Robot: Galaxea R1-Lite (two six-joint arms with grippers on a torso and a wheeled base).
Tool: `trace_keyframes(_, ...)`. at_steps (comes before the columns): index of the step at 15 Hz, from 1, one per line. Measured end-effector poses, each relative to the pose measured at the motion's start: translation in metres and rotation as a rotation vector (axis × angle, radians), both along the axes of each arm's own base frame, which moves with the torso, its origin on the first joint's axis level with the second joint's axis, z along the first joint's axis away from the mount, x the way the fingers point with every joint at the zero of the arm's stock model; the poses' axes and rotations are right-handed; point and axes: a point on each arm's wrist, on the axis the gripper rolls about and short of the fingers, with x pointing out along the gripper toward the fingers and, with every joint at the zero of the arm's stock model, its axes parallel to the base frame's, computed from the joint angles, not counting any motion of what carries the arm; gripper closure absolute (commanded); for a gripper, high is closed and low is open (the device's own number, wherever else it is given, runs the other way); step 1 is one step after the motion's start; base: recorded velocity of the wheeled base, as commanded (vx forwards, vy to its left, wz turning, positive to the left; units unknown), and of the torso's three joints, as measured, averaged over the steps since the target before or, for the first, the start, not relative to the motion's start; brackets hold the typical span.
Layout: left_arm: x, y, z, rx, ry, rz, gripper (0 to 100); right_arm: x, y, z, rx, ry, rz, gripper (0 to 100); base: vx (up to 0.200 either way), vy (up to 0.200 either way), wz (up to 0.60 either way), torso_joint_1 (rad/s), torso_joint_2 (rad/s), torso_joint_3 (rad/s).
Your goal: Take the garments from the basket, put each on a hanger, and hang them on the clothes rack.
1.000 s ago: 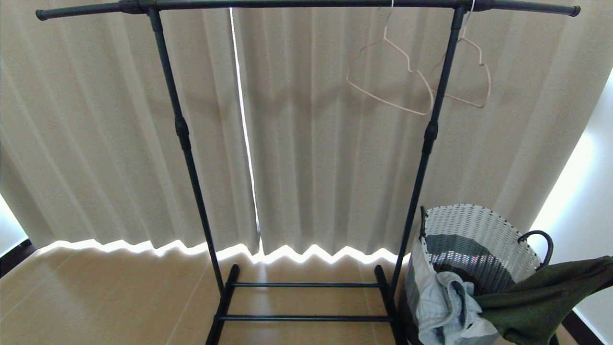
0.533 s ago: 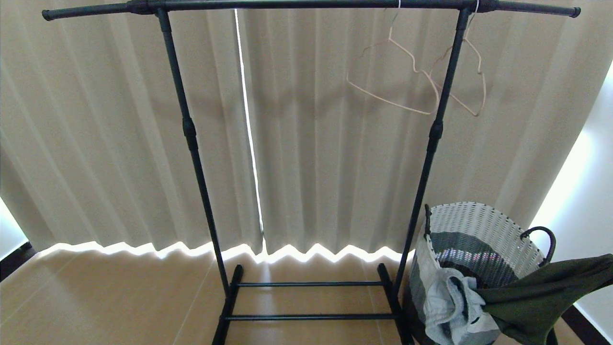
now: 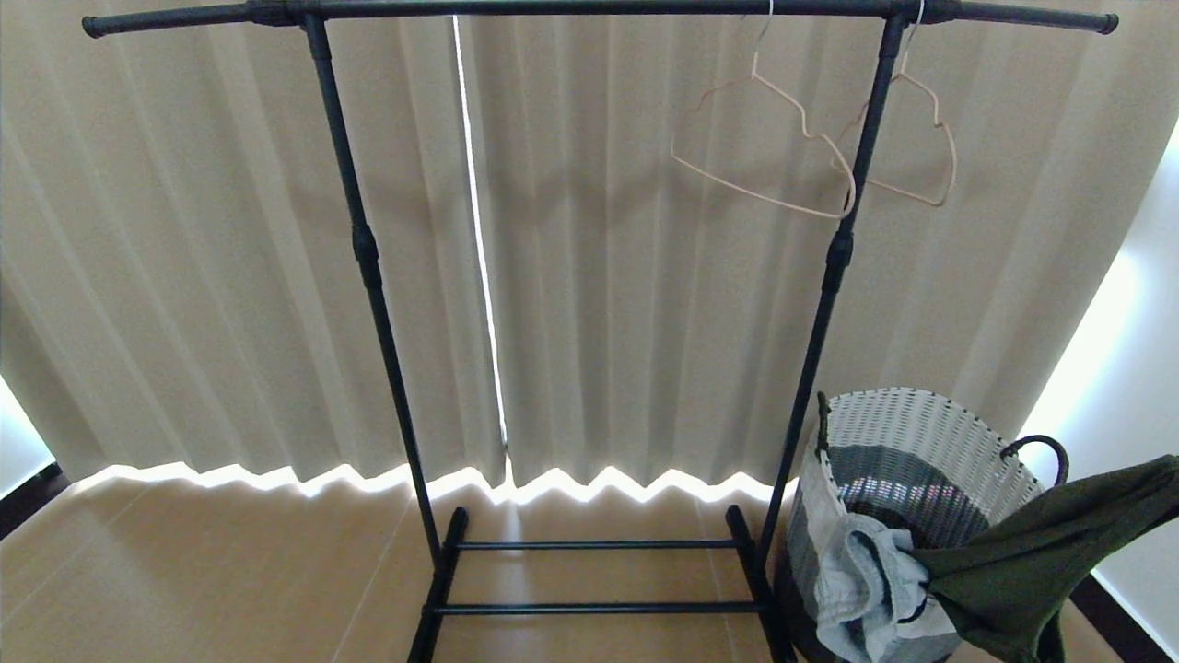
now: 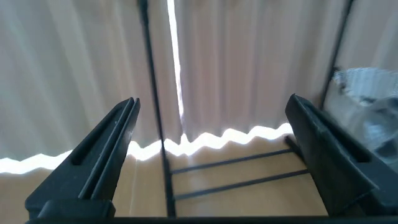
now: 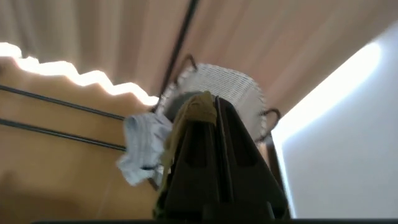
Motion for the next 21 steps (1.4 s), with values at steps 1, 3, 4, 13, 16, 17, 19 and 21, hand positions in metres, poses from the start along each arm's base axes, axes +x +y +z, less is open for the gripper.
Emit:
trace_keyframes(1, 0.002, 0.0, 0.011, 0.001, 0.003, -0.015, 0, 0.0, 0.003, 0.008, 0.018, 0.003, 0.029, 100, 0.0, 0.0, 0.0, 0.0, 0.0, 0.0)
trace_keyframes(3, 0.011, 0.0, 0.038, 0.005, 0.035, -0.064, 0, -0.002, 0.009, 0.023, 0.063, 0.013, 0.094, 100, 0.0, 0.0, 0.0, 0.0, 0.0, 0.0)
trace_keyframes(4, 0.018, 0.0, 0.053, 0.006, 0.055, -0.095, 0, -0.003, 0.012, 0.032, 0.084, 0.005, 0.129, 100, 0.0, 0.0, 0.0, 0.0, 0.0, 0.0)
trace_keyframes(13, 0.123, -0.067, 0.131, 0.083, 0.253, -0.604, 0, 0.028, 0.043, 0.102, 0.244, -0.065, 0.31, 100, 0.0, 0.0, 0.0, 0.0, 0.0, 0.0)
trace_keyframes(16, 0.154, -0.122, 0.13, 0.119, 0.287, -0.658, 0, 0.031, 0.055, 0.107, 0.267, -0.055, 0.383, 100, 0.0, 0.0, 0.0, 0.0, 0.0, 0.0)
trace_keyframes(17, 0.16, -0.142, 0.127, 0.127, 0.294, -0.689, 0, 0.031, 0.06, 0.107, 0.28, -0.047, 0.411, 100, 0.0, 0.0, 0.0, 0.0, 0.0, 0.0)
trace_keyframes(19, 0.17, -0.177, 0.118, 0.137, 0.324, -0.726, 0, 0.032, 0.067, 0.109, 0.302, -0.037, 0.451, 100, 0.0, 0.0, 0.0, 0.0, 0.0, 0.0)
trace_keyframes(21, 0.175, -0.212, 0.107, 0.137, 0.375, -0.73, 0, 0.034, 0.073, 0.116, 0.332, -0.038, 0.475, 100, 0.0, 0.0, 0.0, 0.0, 0.0, 0.0)
